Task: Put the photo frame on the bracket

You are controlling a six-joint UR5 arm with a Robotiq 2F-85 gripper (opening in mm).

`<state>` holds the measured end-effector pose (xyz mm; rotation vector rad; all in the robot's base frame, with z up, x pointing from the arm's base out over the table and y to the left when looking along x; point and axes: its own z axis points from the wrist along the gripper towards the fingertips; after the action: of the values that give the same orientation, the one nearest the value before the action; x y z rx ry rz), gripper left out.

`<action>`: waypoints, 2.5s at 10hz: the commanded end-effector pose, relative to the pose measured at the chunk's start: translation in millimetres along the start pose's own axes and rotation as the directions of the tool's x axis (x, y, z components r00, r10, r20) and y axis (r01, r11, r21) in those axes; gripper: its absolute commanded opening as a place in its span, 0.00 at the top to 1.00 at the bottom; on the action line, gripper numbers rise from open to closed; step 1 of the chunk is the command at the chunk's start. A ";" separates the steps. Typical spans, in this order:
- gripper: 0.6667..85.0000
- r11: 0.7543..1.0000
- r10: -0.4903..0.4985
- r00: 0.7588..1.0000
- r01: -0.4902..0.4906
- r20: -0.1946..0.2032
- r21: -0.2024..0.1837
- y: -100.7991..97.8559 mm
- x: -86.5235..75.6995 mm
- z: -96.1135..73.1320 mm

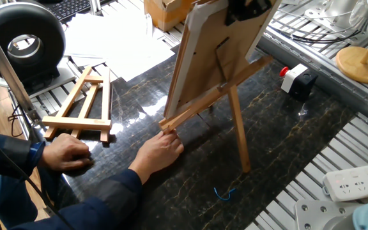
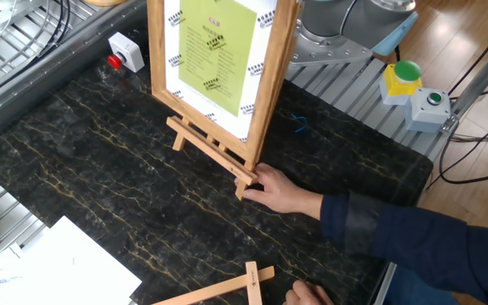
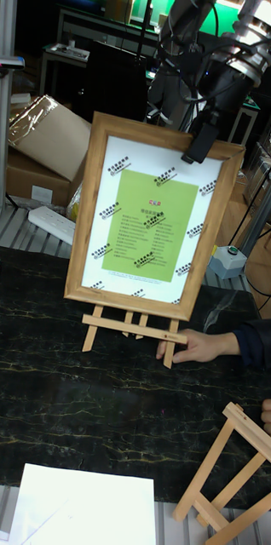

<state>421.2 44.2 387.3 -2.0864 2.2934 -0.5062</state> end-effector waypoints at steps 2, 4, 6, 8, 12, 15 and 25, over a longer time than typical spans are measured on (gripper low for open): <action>0.99 0.999 0.052 0.999 -0.052 -0.005 -0.007 2.3 -11.9 6.5; 0.99 0.999 0.050 0.999 -0.050 -0.020 -0.006 1.5 -16.8 5.2; 0.99 0.999 0.045 0.999 -0.046 -0.031 -0.012 -1.3 -24.4 -0.2; 0.99 0.999 0.046 0.998 -0.046 -0.033 -0.006 -5.9 -31.3 -5.1; 0.99 0.999 -0.005 1.000 0.005 -0.001 0.040 -13.1 -14.7 14.7; 0.99 0.999 -0.016 1.000 0.016 0.003 0.041 -8.9 3.7 22.2; 0.99 0.998 0.067 0.997 -0.067 -0.026 0.005 -0.4 -7.0 14.5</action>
<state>425.5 39.1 370.5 -2.0222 2.3480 -0.5540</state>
